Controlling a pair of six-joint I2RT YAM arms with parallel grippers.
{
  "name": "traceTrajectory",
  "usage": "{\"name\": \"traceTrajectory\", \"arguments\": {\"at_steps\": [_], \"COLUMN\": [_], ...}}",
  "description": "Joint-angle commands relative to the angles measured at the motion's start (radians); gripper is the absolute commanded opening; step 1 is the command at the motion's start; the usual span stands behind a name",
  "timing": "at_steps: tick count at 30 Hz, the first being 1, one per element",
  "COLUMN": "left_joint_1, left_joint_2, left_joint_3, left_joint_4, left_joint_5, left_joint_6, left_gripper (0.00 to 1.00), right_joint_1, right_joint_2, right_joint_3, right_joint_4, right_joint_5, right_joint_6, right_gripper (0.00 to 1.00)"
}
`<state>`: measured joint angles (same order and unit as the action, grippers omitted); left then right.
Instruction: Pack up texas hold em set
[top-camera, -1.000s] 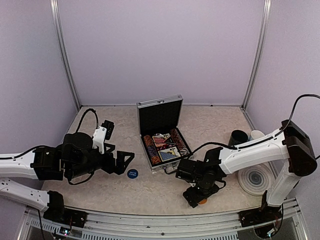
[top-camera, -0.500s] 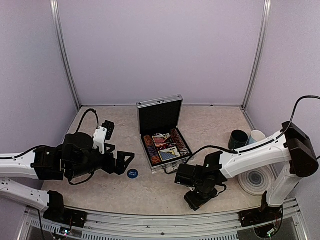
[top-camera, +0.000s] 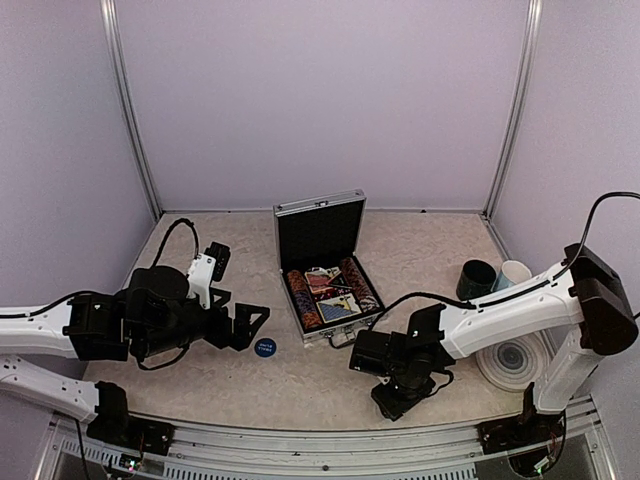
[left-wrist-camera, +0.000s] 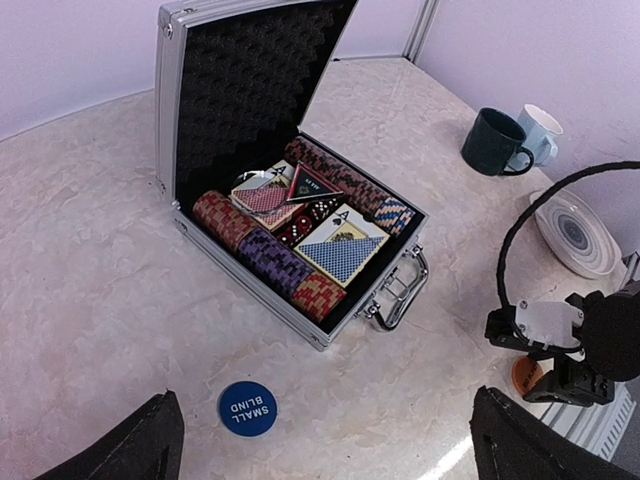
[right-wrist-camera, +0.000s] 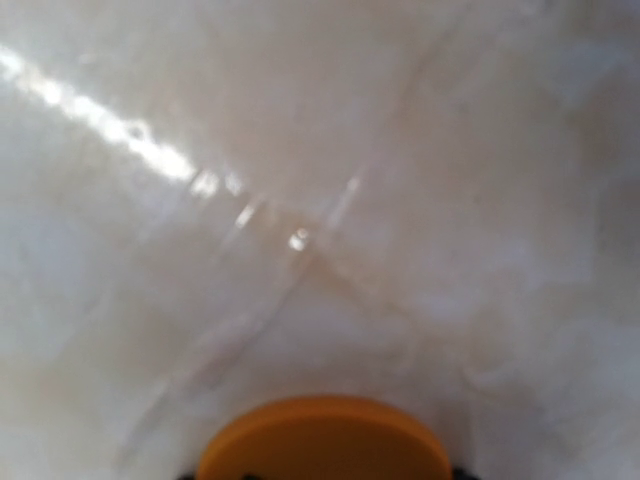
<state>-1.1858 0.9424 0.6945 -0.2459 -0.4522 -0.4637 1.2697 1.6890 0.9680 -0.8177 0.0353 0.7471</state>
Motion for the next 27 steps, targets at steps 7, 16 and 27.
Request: {"name": "traceTrajectory", "arguments": {"at_steps": [7,16,27], "left_joint_1": [-0.007,-0.008,-0.008], "left_joint_2": [-0.006,-0.017,0.007], "left_joint_3": [0.017,0.004,-0.011], "left_joint_4": [-0.013,-0.012,0.004], "left_joint_5": [-0.01,-0.011,-0.009], "left_joint_6": [0.002,-0.002,-0.014], "left_gripper": [0.99,0.99,0.99], "right_joint_1": [0.015,0.006,-0.1], "right_joint_2": [0.006,-0.007,0.051], "right_joint_3": [0.043,0.129,0.466], "right_joint_4": [-0.086,-0.118,-0.152], "right_joint_5": [0.107,0.155,0.249], "right_joint_6": [-0.004,-0.024,-0.215], "right_gripper": [0.38,0.37,0.37]}}
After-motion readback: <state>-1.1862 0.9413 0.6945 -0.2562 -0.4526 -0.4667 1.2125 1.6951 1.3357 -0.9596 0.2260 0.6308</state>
